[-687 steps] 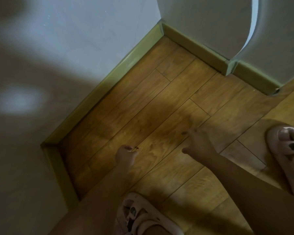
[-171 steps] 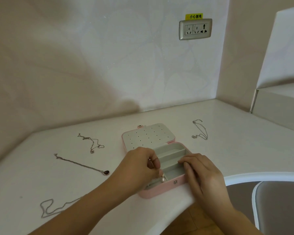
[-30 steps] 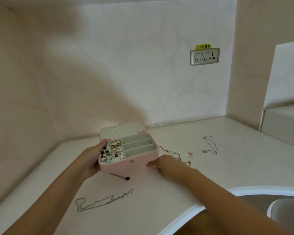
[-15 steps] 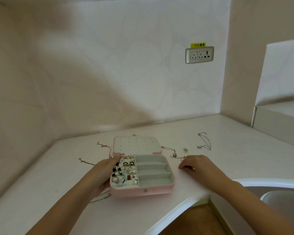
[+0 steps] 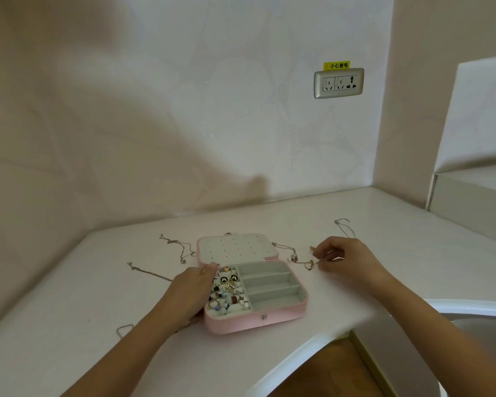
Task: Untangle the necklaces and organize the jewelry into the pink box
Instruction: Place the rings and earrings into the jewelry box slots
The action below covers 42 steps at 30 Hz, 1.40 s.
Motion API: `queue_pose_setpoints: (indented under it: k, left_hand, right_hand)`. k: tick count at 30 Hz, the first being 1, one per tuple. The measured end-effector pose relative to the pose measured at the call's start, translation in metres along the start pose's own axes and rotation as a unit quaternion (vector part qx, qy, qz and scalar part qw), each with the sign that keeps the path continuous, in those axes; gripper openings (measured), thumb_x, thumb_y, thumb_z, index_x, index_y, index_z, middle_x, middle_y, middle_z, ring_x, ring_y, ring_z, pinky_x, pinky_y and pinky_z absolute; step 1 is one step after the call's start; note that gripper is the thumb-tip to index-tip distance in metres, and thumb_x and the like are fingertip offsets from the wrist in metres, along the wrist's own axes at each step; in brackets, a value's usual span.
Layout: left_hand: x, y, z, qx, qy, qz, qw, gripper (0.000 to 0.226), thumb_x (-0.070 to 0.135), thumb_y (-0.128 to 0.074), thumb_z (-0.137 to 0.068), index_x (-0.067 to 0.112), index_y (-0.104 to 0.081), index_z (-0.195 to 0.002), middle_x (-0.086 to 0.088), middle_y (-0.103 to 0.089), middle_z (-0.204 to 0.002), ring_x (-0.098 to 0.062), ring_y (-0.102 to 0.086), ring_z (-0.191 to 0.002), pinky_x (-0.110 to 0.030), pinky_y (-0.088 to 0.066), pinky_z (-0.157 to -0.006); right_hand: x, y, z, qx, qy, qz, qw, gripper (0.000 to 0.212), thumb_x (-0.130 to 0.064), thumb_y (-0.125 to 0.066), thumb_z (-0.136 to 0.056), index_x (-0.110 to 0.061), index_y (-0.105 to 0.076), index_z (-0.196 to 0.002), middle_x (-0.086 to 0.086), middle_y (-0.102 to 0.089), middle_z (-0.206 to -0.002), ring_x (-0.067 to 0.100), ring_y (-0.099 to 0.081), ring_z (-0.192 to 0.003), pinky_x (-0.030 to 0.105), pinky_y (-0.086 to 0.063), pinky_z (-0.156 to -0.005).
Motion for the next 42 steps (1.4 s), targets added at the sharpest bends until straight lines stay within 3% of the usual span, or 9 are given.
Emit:
queue_pose_setpoints:
  k: [4,8,11,13,15,19,26,34,42]
  left_hand:
    - [-0.002,-0.007,-0.002,0.003,-0.052,-0.137,0.989,0.045,0.037,-0.023,-0.103,0.019,-0.063,-0.109,-0.003,-0.067,-0.097,-0.016,-0.061,-0.088,-0.028,-0.048,-0.079]
    - [0.007,-0.008,0.001,0.087,-0.078,-0.271,0.955,0.053,0.041,-0.016,-0.103,0.018,-0.053,-0.071,0.005,-0.051,-0.065,-0.017,-0.055,-0.07,-0.027,-0.039,-0.064]
    - [0.014,0.001,0.007,0.155,-0.104,-0.306,0.934,0.05,0.045,-0.023,-0.101,0.018,-0.055,-0.073,0.007,-0.049,-0.062,-0.014,-0.055,-0.065,-0.027,-0.04,-0.061]
    - [0.016,0.01,0.01,0.192,-0.157,-0.238,0.939,0.042,0.043,-0.035,-0.1,0.019,-0.06,-0.076,0.009,-0.054,-0.061,-0.008,-0.055,-0.062,-0.023,-0.041,-0.06]
    - [0.021,0.015,0.016,0.172,-0.204,-0.062,0.962,0.028,0.036,-0.052,-0.094,0.022,-0.066,-0.074,0.009,-0.06,-0.058,-0.002,-0.057,-0.059,-0.013,-0.04,-0.055]
    - [0.03,0.013,0.023,0.005,-0.206,0.192,0.96,0.006,0.019,-0.072,-0.08,0.025,-0.074,-0.078,0.003,-0.073,-0.073,-0.007,-0.069,-0.069,-0.019,-0.053,-0.059]
    - [0.023,0.017,0.018,-0.036,-0.173,0.286,0.942,0.016,0.024,-0.073,-0.064,0.016,-0.077,-0.077,-0.009,-0.072,-0.07,-0.014,-0.067,-0.063,-0.019,-0.052,-0.056]
    - [0.014,0.026,0.008,-0.124,0.028,0.424,0.897,0.015,0.021,-0.07,-0.066,0.007,-0.068,-0.07,0.0,-0.062,-0.061,-0.003,-0.053,-0.044,-0.012,-0.043,-0.039]
    - [0.013,0.03,0.002,-0.116,-0.01,0.452,0.885,0.011,0.02,-0.067,-0.07,0.011,-0.07,-0.065,0.0,-0.058,-0.065,-0.002,-0.045,-0.047,-0.011,-0.036,-0.038]
  right_hand:
    - [-0.024,-0.019,0.005,-0.021,0.015,-0.107,0.994,0.022,0.01,-0.07,-0.075,-0.01,-0.061,-0.076,0.0,-0.066,-0.074,0.005,-0.064,-0.067,0.01,-0.046,-0.063]
    - [-0.046,-0.037,0.011,-0.053,0.061,-0.206,0.975,0.032,0.019,-0.067,-0.073,-0.007,-0.049,-0.069,0.0,-0.061,-0.076,0.009,-0.063,-0.068,0.016,-0.049,-0.066]
    - [-0.057,-0.044,0.016,-0.081,0.085,-0.245,0.962,0.038,0.021,-0.066,-0.073,-0.011,-0.045,-0.068,-0.003,-0.062,-0.071,0.011,-0.066,-0.072,0.022,-0.053,-0.072]
    - [-0.062,-0.047,0.019,-0.095,0.104,-0.247,0.959,0.044,0.02,-0.067,-0.073,-0.019,-0.047,-0.066,-0.004,-0.063,-0.072,0.015,-0.066,-0.075,0.03,-0.054,-0.078]
    - [-0.068,-0.05,0.021,-0.102,0.128,-0.241,0.957,0.049,0.019,-0.068,-0.072,-0.025,-0.047,-0.063,-0.005,-0.061,-0.076,0.017,-0.066,-0.077,0.035,-0.054,-0.081]
    - [-0.078,-0.058,0.023,-0.088,0.187,-0.222,0.953,0.045,0.014,-0.072,-0.071,-0.019,-0.043,-0.068,0.003,-0.055,-0.083,0.019,-0.069,-0.078,0.028,-0.054,-0.078]
    - [-0.103,-0.073,0.017,0.007,0.307,-0.055,0.95,0.048,-0.002,-0.078,-0.073,-0.029,-0.038,-0.069,0.001,-0.054,-0.078,0.012,-0.068,-0.075,0.035,-0.051,-0.067]
    - [-0.124,-0.096,0.009,0.055,0.434,0.047,0.898,0.037,0.007,-0.068,-0.076,-0.019,-0.041,-0.071,-0.001,-0.049,-0.08,0.017,-0.05,-0.066,0.024,-0.041,-0.058]
    - [-0.126,-0.103,0.007,0.089,0.455,0.065,0.883,0.025,0.009,-0.066,-0.077,-0.009,-0.05,-0.071,0.001,-0.052,-0.083,0.017,-0.048,-0.065,0.024,-0.041,-0.055]
Point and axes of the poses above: each hand's wrist, its own z-axis away from the middle knuckle, its own y-axis out of the back of the hand, x = y × z, the point moved 2 cm from there along -z, towards the middle knuckle
